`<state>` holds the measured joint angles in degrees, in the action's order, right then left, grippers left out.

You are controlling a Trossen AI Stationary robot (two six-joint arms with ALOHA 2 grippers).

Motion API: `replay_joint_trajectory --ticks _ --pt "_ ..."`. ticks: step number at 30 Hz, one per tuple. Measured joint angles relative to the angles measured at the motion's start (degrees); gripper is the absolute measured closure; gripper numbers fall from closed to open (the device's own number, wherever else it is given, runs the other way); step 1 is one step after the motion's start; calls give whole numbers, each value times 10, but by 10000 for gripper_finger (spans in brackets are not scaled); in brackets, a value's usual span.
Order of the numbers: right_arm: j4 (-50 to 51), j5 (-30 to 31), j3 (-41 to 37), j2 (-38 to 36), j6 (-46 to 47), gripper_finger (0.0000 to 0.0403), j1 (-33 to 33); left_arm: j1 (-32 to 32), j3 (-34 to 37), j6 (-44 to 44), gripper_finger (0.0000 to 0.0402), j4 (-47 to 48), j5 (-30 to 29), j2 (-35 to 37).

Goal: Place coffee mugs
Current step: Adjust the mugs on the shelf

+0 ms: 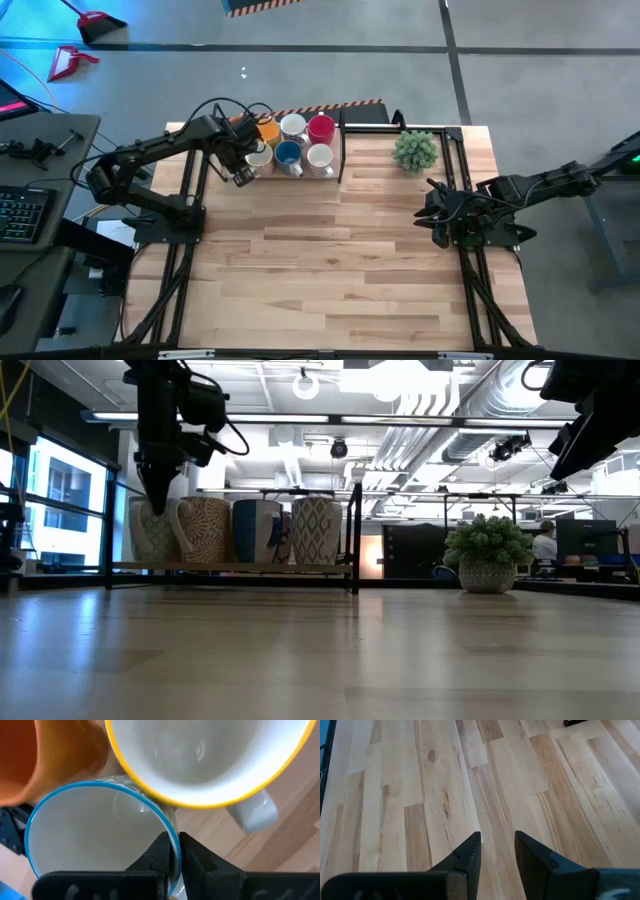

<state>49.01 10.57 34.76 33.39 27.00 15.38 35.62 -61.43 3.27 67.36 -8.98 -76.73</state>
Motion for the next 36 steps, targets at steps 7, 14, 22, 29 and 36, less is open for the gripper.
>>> replay_joint_trajectory --ticks 7,14,22,29,36 --pt "0 0 0 0 0 304 0 0 0 3 371 -6 0 0" --pt "1 0 0 0 -1 304 0 0 0 4 374 2 -9 0" --pt "1 0 0 0 -2 304 0 0 0 4 370 0 -24 0" --pt "1 0 0 0 -2 304 0 0 1 4 369 -2 -24 0" --pt "18 0 0 0 1 304 0 0 1 4 369 -4 -34 0"
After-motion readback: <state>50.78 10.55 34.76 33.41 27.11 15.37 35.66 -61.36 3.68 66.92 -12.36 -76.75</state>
